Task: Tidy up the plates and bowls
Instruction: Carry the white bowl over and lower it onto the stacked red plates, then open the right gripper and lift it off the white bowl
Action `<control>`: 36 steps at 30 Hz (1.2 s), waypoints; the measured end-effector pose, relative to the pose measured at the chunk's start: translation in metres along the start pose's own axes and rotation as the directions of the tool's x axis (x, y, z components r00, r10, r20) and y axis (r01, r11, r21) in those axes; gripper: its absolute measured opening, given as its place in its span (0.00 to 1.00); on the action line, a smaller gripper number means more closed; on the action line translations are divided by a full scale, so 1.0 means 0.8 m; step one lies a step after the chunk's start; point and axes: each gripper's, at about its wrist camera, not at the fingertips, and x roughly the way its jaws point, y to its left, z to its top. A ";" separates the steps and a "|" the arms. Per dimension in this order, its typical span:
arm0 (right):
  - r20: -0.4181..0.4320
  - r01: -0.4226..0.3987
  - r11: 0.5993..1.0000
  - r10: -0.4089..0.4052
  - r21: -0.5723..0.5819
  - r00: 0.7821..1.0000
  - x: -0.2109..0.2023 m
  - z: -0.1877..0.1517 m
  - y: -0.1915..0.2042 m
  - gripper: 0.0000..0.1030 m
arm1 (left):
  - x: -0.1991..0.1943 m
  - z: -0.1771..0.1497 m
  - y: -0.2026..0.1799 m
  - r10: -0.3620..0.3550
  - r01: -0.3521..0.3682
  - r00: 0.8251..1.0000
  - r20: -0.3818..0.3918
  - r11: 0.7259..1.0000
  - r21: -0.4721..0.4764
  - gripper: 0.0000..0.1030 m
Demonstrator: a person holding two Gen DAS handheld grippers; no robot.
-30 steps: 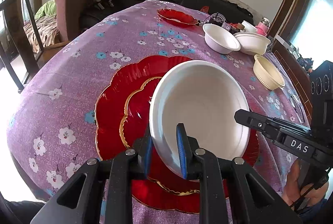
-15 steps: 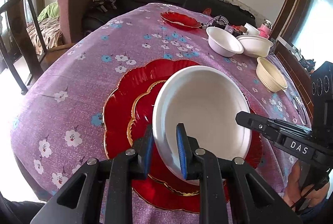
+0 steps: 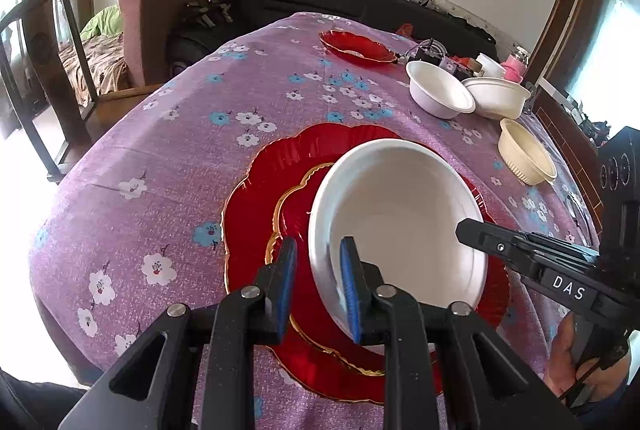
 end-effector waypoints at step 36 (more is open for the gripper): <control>0.132 0.057 0.998 -0.059 0.023 0.989 -0.070 0.003 -0.018 0.56 | -0.030 0.001 -0.010 0.003 -0.002 0.997 0.076 1.000 -0.008 0.45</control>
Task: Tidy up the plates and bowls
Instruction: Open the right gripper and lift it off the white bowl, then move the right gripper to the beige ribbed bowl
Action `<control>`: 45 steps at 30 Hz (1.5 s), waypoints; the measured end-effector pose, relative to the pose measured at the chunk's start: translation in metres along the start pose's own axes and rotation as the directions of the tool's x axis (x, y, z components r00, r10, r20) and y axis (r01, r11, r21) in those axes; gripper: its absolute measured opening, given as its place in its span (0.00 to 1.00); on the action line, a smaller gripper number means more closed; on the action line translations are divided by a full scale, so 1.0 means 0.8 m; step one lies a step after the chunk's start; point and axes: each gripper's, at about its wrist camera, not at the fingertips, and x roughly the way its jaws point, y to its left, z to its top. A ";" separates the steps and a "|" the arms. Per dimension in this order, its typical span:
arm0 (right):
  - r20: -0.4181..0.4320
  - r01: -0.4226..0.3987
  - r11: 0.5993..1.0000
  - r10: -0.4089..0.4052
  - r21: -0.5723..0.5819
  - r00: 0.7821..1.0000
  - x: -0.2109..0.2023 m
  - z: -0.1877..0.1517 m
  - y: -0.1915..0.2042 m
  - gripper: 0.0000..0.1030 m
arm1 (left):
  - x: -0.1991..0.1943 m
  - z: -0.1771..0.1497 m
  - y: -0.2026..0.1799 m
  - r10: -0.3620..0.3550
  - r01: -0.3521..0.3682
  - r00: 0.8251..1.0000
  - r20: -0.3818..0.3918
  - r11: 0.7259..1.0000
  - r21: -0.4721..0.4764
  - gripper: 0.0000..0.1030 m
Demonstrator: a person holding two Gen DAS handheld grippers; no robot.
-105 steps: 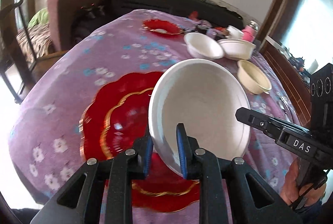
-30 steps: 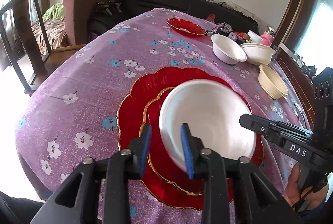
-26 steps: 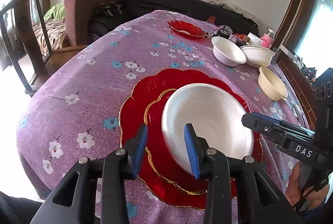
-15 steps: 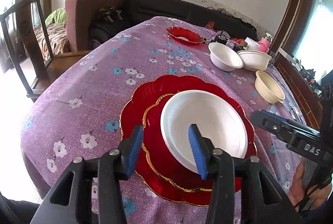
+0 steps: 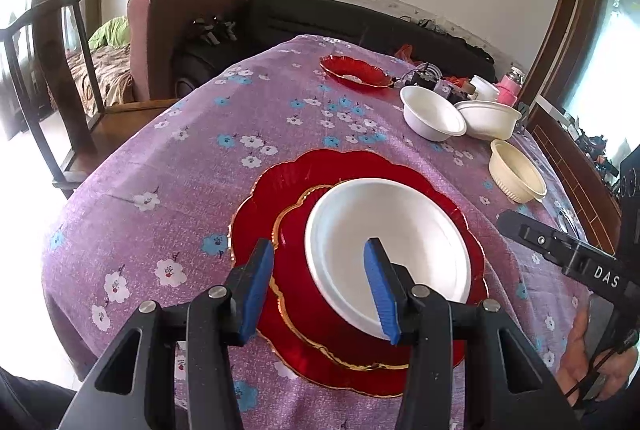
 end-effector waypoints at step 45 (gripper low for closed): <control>0.121 0.173 0.833 -0.274 0.526 0.954 -0.101 0.081 -0.368 0.41 | 0.137 0.080 -0.314 -0.239 0.302 0.925 -0.295 0.934 0.190 0.50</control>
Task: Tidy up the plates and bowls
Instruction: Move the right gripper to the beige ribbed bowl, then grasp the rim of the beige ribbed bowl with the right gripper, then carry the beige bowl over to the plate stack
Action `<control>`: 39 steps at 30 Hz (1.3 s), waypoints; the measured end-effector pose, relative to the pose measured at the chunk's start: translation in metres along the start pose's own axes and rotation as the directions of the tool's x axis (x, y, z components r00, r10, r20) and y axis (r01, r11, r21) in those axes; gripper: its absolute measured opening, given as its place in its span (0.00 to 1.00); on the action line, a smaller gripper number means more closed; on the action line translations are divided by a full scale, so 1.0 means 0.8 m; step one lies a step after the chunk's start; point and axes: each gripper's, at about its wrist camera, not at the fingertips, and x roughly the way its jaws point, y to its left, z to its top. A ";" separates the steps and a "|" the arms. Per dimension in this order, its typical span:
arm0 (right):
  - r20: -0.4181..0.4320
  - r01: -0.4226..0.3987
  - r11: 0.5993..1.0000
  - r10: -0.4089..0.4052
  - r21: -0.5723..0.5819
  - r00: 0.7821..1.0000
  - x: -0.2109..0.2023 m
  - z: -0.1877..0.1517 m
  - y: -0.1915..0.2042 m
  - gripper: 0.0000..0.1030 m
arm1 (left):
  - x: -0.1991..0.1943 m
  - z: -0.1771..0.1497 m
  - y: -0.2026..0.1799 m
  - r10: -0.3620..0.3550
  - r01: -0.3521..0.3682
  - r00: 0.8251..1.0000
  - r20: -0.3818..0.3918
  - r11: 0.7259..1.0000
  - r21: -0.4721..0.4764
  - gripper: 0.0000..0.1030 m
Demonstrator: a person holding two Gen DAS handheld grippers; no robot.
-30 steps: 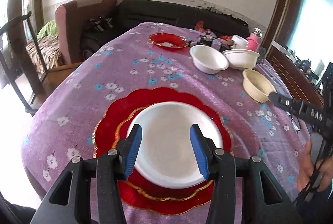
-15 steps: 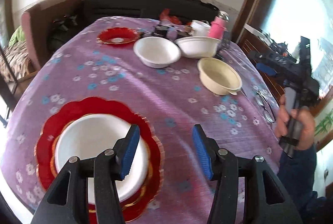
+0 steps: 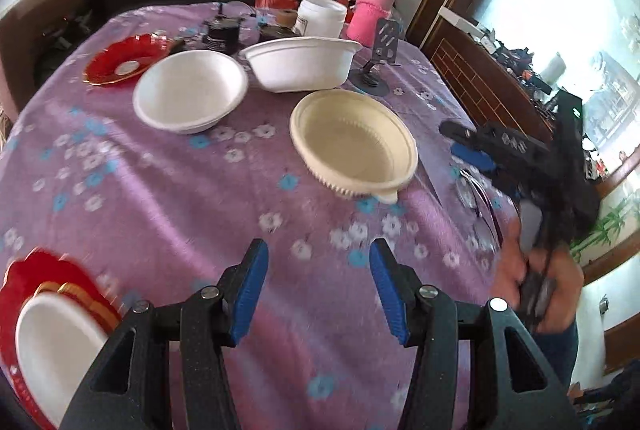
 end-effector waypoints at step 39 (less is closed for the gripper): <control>-0.255 -0.121 0.969 0.064 -0.214 0.965 0.052 -0.080 0.089 0.11 | 0.062 -0.014 0.075 0.097 -0.108 0.993 -0.064 0.972 -0.208 0.20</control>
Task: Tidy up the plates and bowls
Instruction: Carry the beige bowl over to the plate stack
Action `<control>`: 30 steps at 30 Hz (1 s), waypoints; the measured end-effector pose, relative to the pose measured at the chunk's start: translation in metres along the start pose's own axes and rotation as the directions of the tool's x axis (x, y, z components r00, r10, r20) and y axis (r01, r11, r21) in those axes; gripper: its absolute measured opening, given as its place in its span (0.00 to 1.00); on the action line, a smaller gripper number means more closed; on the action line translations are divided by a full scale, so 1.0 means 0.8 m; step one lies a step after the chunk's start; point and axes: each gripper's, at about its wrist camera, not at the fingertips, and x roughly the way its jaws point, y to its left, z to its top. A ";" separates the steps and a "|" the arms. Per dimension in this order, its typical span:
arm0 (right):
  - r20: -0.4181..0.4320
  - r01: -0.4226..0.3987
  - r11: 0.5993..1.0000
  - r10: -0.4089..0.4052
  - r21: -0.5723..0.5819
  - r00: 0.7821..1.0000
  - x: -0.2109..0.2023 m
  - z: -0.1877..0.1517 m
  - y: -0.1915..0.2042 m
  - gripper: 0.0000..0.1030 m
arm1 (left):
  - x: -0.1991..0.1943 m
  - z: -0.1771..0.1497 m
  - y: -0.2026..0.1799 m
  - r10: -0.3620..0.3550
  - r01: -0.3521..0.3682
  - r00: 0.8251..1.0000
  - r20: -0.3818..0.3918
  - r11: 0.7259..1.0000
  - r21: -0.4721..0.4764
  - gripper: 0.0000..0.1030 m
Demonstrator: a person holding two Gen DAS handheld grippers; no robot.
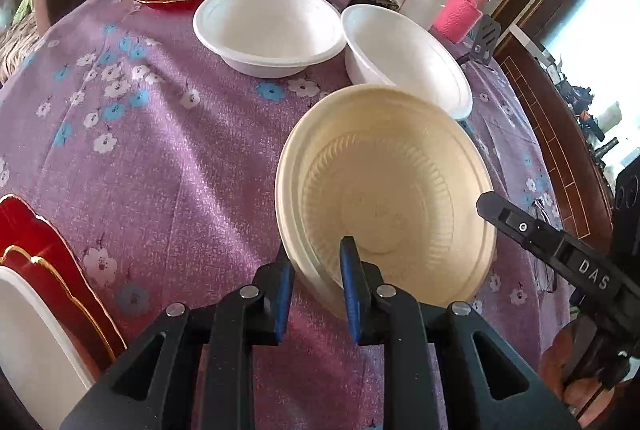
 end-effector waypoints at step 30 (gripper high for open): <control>0.070 -0.165 0.976 0.176 -0.142 0.982 0.004 -0.029 0.055 0.11 | -0.077 -0.036 0.027 0.100 -0.109 0.961 0.256 0.994 0.020 0.25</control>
